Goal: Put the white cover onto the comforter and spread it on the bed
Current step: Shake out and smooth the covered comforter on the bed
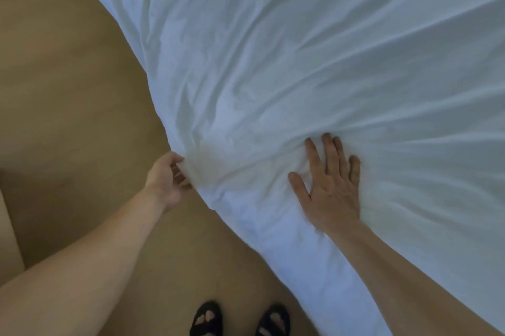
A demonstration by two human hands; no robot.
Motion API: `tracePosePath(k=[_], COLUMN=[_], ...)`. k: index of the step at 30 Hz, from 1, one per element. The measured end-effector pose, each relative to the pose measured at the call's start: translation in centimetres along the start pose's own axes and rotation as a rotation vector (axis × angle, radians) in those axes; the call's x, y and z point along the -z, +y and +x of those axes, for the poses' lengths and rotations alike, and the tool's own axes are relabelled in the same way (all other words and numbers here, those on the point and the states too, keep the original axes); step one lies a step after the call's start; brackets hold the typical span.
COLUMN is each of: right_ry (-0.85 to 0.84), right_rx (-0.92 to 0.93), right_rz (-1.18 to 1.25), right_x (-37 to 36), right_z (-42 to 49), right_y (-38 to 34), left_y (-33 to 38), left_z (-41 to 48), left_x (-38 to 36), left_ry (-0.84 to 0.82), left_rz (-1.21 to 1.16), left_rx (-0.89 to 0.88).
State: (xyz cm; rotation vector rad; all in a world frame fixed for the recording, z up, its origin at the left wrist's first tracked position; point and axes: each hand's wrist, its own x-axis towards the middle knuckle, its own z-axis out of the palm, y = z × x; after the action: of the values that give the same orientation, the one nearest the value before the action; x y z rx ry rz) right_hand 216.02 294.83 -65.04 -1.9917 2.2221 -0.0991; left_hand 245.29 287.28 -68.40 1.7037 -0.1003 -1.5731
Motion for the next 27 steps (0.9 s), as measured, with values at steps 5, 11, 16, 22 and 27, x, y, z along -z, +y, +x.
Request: tracePosePath(k=[5,11,16,22,27], right_ry=[0.112,0.024,0.071,0.1,0.097], right_rx=[0.131,0.12,0.041,0.046,0.043], right_rz=[-0.01,-0.051,-0.073,-0.097,-0.094], right_x=[0.1,0.3,-1.5,-2.2,-2.0], right_z=[4.9,11.9,13.6,13.8,13.9], right_y=[-2.2,-6.0,-6.9,-6.8,-6.8], left_y=[2.5,6.6,10.8,13.9,15.9], left_z=[2.8,8.4,13.4,16.4,17.8], left_x=[-2.1,-4.7,-6.8,-8.1,-3.8], left_ry=[-0.143,-0.167,-0.19,-0.259,0.082], left_rz=[-0.049,-0.01,-0.113,-0.057,-0.017], left_rx=[0.045,0.179,0.152,0.226,0.104])
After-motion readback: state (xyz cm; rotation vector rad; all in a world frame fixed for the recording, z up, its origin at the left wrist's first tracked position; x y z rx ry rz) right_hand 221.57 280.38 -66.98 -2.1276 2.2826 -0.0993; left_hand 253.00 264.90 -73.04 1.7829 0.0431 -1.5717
